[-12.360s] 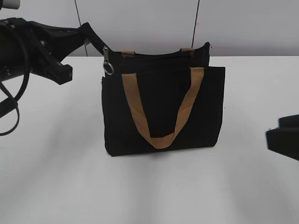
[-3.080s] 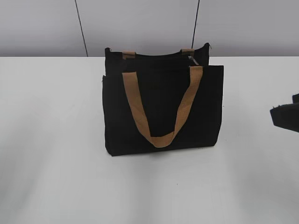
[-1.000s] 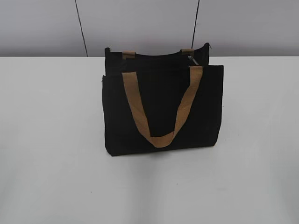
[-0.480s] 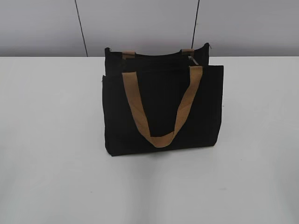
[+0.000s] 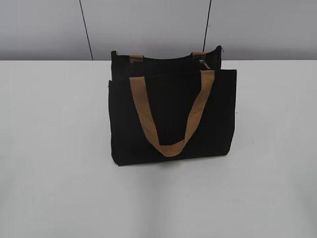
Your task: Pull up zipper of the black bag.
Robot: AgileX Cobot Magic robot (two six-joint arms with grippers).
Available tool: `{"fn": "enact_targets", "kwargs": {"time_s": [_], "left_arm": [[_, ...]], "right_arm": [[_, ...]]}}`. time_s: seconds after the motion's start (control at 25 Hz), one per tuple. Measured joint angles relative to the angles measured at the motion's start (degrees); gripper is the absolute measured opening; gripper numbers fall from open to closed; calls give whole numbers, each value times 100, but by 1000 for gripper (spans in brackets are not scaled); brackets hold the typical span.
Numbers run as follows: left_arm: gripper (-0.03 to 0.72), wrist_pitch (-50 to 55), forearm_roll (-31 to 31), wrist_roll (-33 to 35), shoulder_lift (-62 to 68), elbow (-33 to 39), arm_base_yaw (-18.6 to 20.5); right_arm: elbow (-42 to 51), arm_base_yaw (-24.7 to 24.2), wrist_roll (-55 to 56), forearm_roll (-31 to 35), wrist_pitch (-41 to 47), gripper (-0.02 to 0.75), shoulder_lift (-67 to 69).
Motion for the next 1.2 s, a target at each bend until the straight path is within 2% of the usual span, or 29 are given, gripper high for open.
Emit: {"fn": "enact_targets", "kwargs": {"time_s": [0.12, 0.48, 0.84, 1.2], "left_arm": [[299, 0, 0, 0, 0, 5, 160], [241, 0, 0, 0, -7, 6, 1031], [239, 0, 0, 0, -7, 6, 1117], [239, 0, 0, 0, -7, 6, 1316]], "right_arm": [[0, -197, 0, 0, 0, 382, 1], [0, -810, 0, 6, 0, 382, 1], [0, -1195, 0, 6, 7, 382, -217], [0, -1229, 0, 6, 7, 382, -217]]}}
